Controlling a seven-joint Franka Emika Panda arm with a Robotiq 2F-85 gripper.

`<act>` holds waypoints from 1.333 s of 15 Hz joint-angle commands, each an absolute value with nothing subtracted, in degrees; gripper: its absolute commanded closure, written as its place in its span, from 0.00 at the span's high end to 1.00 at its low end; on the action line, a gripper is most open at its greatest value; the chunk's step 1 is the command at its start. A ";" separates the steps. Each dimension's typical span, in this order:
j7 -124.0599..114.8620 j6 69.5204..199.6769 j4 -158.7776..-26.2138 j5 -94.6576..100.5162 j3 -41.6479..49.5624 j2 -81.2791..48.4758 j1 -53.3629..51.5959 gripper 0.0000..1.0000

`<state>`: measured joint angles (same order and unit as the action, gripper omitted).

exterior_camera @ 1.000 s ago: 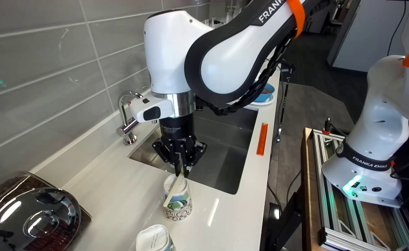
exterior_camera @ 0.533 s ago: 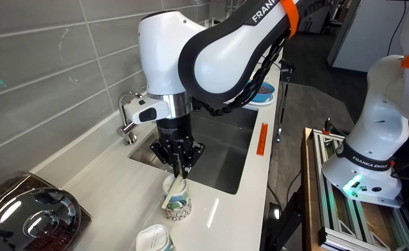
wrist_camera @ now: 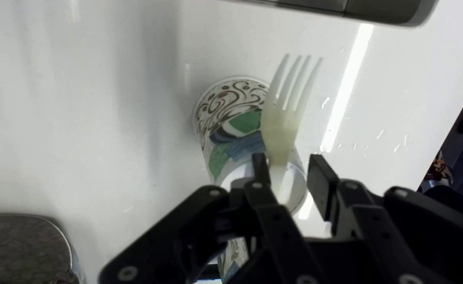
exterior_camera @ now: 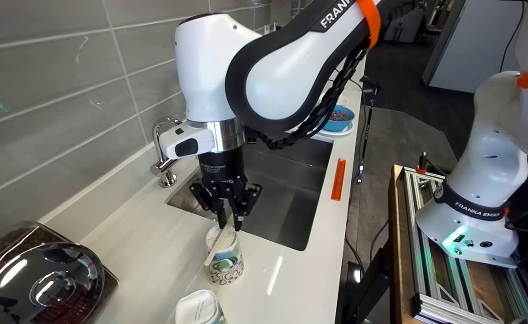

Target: Put one fork on the right cup

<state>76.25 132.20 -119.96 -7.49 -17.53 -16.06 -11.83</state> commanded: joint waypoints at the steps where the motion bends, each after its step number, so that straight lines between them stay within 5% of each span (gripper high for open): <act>1: 74.88 130.30 -118.33 -5.66 -17.53 -17.38 -12.06 0.65; 6: 74.83 130.27 -118.38 -5.54 -17.61 -17.32 -12.02 1.00; 20: 76.41 131.92 -121.35 -7.33 -16.22 -13.03 -8.79 1.00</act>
<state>76.04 132.20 -119.95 -7.44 -16.98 -15.01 -10.05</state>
